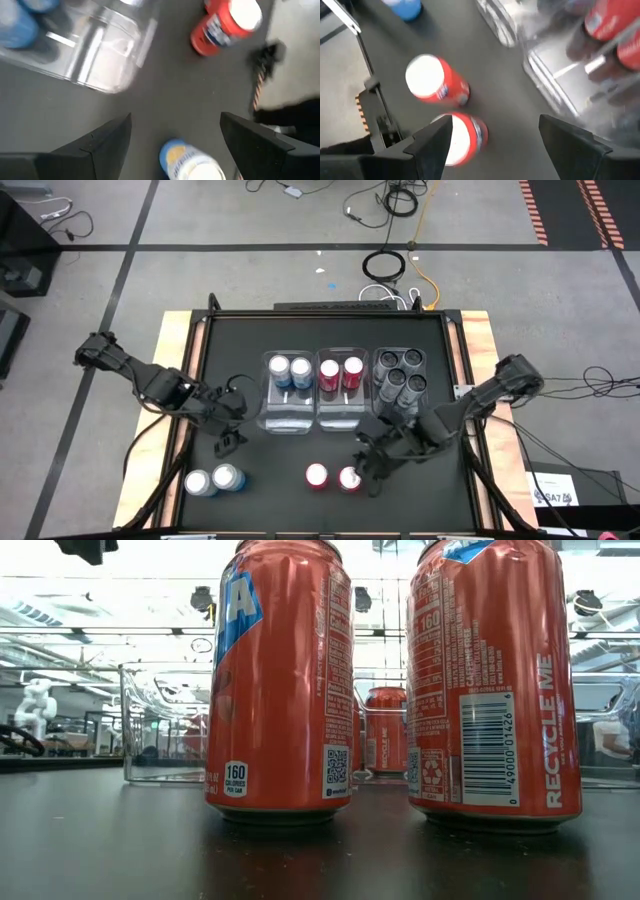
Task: Sort soda cans
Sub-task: Put the orange soda can into the center transparent bin
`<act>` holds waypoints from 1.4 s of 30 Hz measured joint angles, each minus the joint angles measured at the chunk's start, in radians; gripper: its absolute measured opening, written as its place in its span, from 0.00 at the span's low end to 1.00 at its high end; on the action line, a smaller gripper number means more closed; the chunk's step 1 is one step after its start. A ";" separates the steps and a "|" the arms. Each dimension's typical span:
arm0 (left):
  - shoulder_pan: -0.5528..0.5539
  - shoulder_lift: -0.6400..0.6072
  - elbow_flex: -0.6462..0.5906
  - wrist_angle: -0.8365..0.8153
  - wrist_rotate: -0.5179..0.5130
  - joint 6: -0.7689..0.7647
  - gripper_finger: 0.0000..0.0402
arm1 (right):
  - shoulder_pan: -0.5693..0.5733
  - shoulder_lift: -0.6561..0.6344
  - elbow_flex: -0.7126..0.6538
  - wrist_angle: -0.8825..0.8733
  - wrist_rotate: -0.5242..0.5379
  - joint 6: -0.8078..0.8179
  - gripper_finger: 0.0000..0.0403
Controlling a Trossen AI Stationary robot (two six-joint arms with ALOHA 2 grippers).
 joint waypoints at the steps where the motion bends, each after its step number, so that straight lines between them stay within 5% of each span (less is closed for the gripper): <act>1: -0.001 0.001 0.000 0.000 0.021 0.014 0.78 | -0.011 0.025 0.039 -0.012 -0.001 -0.015 0.72; 12: -0.006 0.000 0.000 -0.050 0.064 0.122 0.78 | -0.071 0.251 0.345 -0.153 -0.023 0.005 0.72; 19: -0.025 -0.030 0.000 -0.042 0.074 0.243 0.78 | -0.074 0.273 0.360 -0.100 -0.025 -0.001 0.72; 27: -0.101 -0.140 -0.020 0.002 -0.035 0.337 0.78 | -0.076 0.274 0.360 -0.113 -0.026 0.068 0.73; 42: -0.124 -0.306 -0.189 0.061 -0.060 0.272 0.78 | -0.072 0.274 0.360 -0.137 -0.048 0.166 0.92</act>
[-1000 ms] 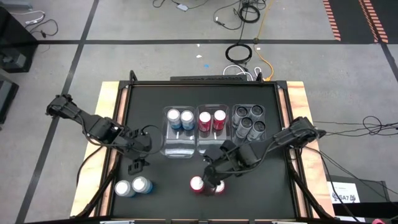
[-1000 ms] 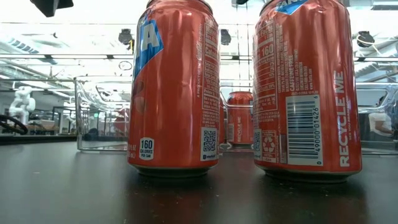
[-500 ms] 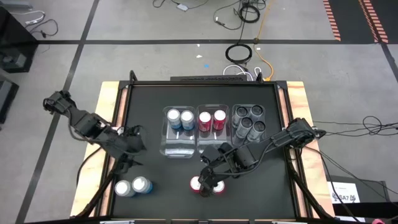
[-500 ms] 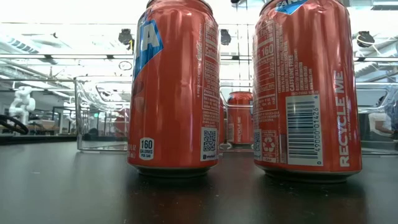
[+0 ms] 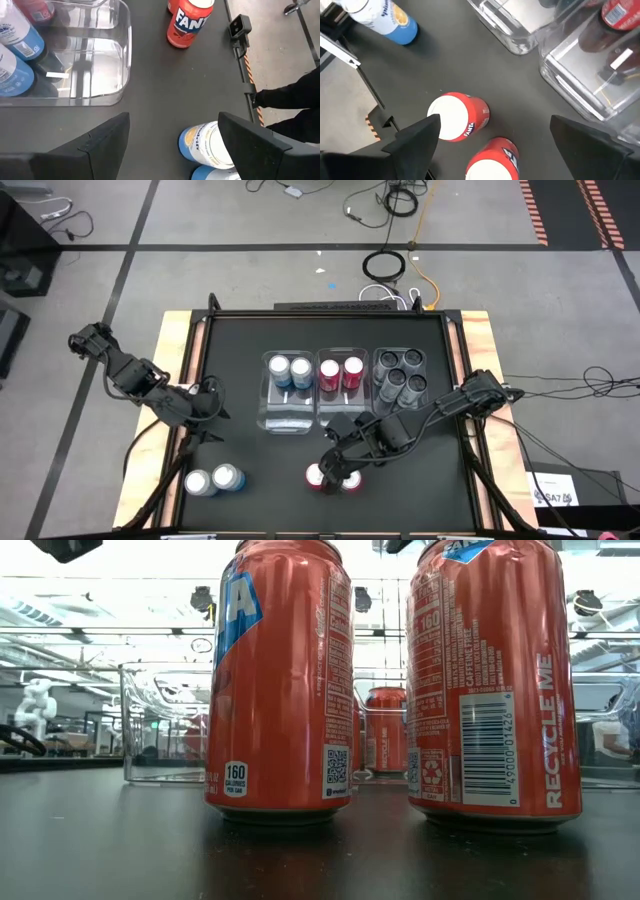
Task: Sort soda cans
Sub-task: Put the orange soda can into the center transparent bin
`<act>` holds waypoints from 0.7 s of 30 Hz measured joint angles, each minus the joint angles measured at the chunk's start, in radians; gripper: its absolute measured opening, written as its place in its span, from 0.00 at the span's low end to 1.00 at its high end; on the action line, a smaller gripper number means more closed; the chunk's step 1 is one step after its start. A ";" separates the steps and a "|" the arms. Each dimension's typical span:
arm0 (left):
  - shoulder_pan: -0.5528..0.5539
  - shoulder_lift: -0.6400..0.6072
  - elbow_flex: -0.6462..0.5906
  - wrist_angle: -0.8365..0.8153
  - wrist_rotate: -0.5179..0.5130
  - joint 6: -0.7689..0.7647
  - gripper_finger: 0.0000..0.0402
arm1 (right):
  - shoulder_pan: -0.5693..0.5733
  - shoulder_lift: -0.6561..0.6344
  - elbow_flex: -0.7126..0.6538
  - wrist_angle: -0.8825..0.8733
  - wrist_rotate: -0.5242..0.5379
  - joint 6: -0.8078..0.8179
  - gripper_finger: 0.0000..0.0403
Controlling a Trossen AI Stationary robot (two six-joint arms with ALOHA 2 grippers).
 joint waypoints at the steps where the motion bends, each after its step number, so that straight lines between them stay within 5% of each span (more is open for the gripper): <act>1: 0.000 0.000 -0.001 0.000 0.000 0.000 0.78 | 0.003 0.000 -0.003 -0.001 0.000 0.016 0.92; 21: 0.000 0.000 -0.005 0.001 0.000 0.002 0.78 | 0.079 0.024 -0.160 0.061 -0.105 0.226 0.92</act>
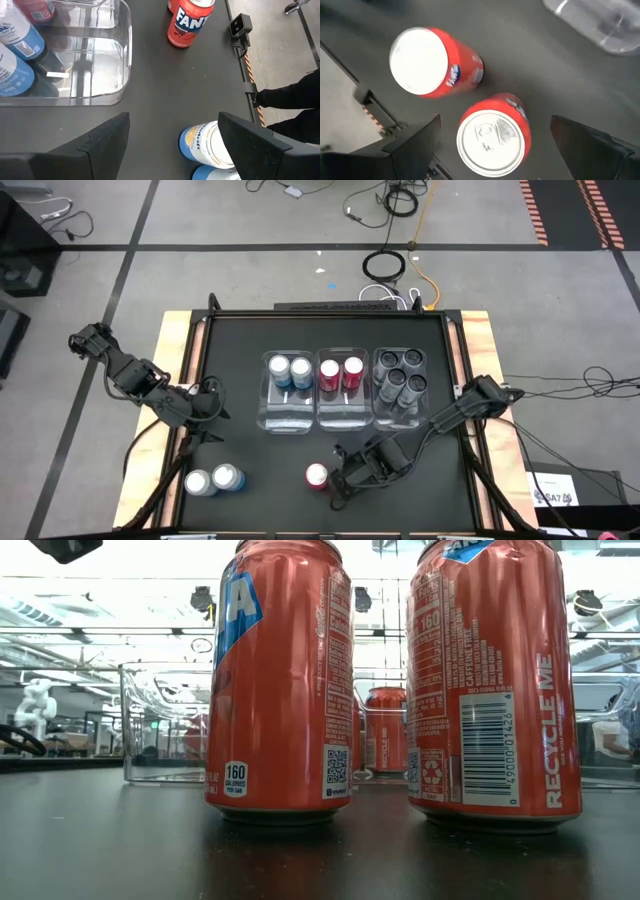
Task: Sort soda cans
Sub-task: Put the orange soda can into the center transparent bin
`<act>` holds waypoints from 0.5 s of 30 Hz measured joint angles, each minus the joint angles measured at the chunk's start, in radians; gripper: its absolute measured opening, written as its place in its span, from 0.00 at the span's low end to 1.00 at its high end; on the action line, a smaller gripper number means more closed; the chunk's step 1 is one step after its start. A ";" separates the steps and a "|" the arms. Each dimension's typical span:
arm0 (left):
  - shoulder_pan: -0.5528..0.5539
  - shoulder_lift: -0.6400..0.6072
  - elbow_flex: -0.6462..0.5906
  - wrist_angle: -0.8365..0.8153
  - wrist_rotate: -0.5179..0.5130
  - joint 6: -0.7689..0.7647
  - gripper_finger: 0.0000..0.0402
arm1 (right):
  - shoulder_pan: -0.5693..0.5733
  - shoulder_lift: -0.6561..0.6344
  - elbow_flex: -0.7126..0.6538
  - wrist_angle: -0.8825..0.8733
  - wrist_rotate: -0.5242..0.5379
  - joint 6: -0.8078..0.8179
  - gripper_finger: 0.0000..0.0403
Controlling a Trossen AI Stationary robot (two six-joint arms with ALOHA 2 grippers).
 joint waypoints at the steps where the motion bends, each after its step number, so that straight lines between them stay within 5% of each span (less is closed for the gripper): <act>1: 0.000 0.000 0.000 0.000 0.000 0.000 0.78 | 0.000 0.007 0.000 0.001 -0.015 -0.009 0.92; 15: 0.000 0.000 0.000 -0.004 0.000 0.001 0.78 | 0.000 0.145 0.000 0.020 -0.161 -0.107 0.91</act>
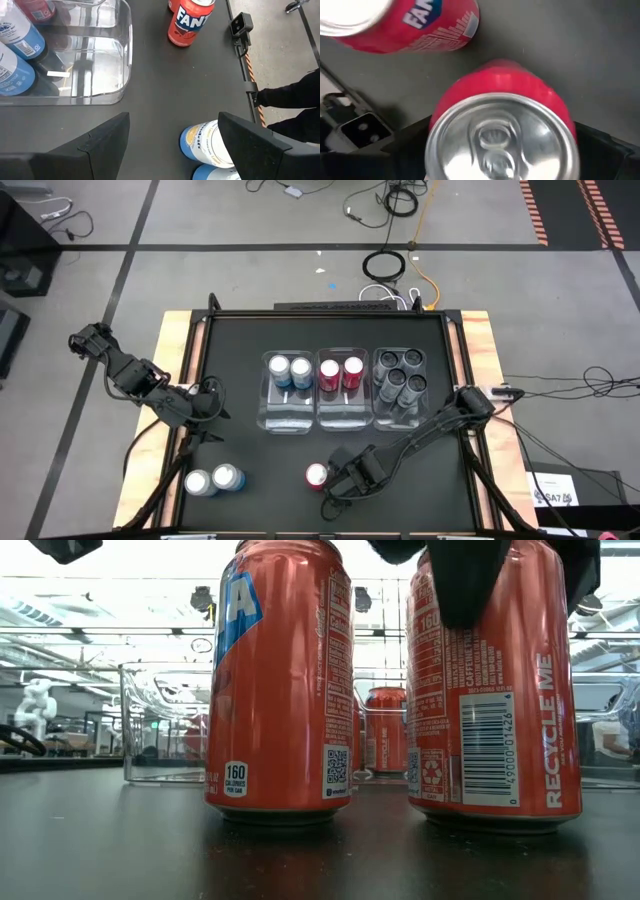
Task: Sort soda cans
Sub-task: Put the orange soda can into the center transparent bin
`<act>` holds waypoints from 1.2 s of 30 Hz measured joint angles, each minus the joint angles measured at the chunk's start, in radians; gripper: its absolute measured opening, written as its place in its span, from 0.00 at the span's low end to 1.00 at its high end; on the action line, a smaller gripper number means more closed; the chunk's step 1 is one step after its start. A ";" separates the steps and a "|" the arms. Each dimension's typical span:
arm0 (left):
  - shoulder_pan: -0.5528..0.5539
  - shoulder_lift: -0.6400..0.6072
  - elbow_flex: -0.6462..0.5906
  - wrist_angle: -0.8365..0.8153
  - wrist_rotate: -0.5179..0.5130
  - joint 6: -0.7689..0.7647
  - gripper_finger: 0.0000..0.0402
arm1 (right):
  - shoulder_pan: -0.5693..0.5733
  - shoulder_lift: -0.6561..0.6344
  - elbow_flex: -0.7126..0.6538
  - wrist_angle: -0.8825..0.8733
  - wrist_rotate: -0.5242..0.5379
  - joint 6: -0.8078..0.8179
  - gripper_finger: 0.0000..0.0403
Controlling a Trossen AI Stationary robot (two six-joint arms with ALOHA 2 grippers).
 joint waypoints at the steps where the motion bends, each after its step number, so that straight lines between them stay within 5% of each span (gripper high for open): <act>1: 0.000 0.000 0.000 0.000 0.000 0.001 0.78 | 0.000 0.005 0.000 0.000 0.000 -0.001 0.91; 9: 0.000 0.000 0.000 0.000 0.000 0.024 0.78 | -0.001 0.009 0.000 0.007 0.004 -0.019 0.71; 18: 0.000 0.000 0.000 0.001 0.000 0.023 0.78 | -0.002 -0.084 -0.001 -0.058 -0.007 0.024 0.71; 26: 0.000 0.000 0.000 0.009 -0.007 0.017 0.78 | -0.006 -0.332 0.000 -0.142 0.277 0.106 0.71; 30: 0.000 0.000 0.000 0.037 -0.008 0.017 0.78 | -0.096 -0.383 0.002 -0.195 0.381 0.077 0.71; 36: 0.000 0.000 0.000 0.049 -0.011 0.017 0.78 | -0.302 -0.340 0.001 -0.260 0.303 -0.064 0.72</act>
